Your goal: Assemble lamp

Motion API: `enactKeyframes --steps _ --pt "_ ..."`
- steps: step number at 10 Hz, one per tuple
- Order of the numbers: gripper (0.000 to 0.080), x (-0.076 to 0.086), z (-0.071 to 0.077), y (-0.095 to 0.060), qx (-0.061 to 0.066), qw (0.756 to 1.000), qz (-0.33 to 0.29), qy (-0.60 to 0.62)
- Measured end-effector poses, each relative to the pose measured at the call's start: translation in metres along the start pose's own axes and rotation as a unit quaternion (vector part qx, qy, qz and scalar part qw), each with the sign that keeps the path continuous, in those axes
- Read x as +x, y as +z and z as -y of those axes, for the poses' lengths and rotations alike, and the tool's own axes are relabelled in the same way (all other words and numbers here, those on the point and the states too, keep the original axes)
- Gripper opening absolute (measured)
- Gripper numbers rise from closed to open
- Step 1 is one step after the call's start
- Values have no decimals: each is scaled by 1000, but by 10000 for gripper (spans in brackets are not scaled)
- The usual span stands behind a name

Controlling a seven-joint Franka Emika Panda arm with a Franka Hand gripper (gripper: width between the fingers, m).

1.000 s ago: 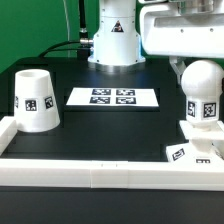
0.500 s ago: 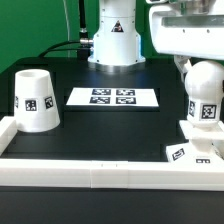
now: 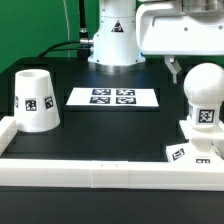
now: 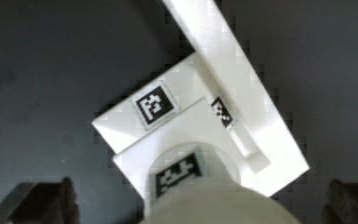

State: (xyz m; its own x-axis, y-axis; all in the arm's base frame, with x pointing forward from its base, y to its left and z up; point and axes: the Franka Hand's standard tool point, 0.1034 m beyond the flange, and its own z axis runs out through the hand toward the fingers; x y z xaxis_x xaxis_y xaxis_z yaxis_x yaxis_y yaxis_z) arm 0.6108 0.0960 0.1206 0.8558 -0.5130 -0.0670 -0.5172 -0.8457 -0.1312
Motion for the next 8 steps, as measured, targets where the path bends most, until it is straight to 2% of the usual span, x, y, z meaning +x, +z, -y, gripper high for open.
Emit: enactKeyframes --steps 3,5,8 --pt "698 0 0 0 -1 995 0 -102" --pt "698 3 -1 -2 -18 976 -7 -218" --pt "698 11 0 -3 -25 924 -10 -381"
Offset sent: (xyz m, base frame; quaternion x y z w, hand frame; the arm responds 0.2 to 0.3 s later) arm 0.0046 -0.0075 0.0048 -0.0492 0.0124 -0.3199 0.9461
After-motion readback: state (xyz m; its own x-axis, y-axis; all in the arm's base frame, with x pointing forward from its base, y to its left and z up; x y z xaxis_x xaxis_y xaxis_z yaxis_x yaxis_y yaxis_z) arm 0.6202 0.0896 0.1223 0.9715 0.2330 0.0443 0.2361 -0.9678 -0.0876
